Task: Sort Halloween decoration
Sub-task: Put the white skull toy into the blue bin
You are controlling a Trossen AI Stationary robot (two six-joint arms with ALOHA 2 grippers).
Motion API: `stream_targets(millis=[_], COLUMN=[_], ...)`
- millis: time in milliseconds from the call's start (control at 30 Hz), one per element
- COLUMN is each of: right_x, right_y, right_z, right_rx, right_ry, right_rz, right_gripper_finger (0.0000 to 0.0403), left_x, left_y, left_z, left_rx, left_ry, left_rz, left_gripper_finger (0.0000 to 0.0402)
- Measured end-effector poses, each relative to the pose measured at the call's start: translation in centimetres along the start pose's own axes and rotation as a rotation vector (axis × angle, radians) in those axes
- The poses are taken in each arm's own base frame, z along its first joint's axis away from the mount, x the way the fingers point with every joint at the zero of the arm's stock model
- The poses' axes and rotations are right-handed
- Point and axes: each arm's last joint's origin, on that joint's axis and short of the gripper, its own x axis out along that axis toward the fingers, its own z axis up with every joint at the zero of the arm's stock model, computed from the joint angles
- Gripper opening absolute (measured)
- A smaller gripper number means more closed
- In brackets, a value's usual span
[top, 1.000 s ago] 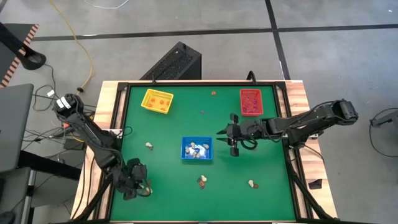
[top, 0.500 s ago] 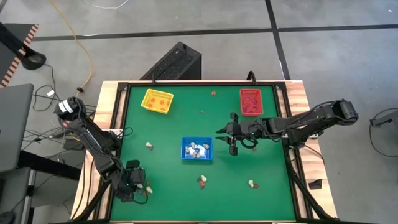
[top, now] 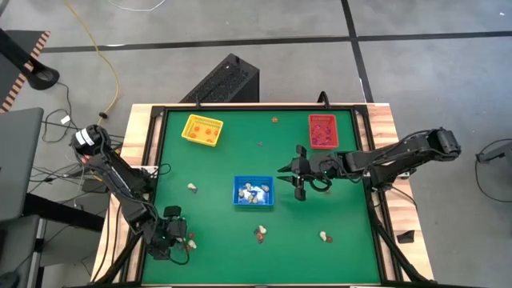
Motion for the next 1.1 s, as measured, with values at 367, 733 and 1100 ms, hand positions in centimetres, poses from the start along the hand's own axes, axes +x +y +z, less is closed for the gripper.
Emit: stream_targets(millis=[367, 733, 1100], right_x=[0.0, -0.3, -0.9], right_y=[0.1, 1.0, 2.4], right_z=[-0.1, -1.2, -2.6], right_rx=[-0.003, -0.026, -0.07], right_ry=[0.011, 0.111, 0.238], right_rz=[0.004, 0.033, 0.076], right_gripper_finger=[0.0133, 0.0134, 0.0133], left_x=[-3.1, -5.0, -1.8], left_y=[1.7, 9.0, 14.8], left_z=[3.0, 13.6, 18.2], left_rx=[0.066, 0.227, 0.169], left_ry=[-0.309, -0.834, -0.799], left_rz=[0.068, 0.227, 0.163], left_gripper_finger=[0.0085, 0.008, 0.0082])
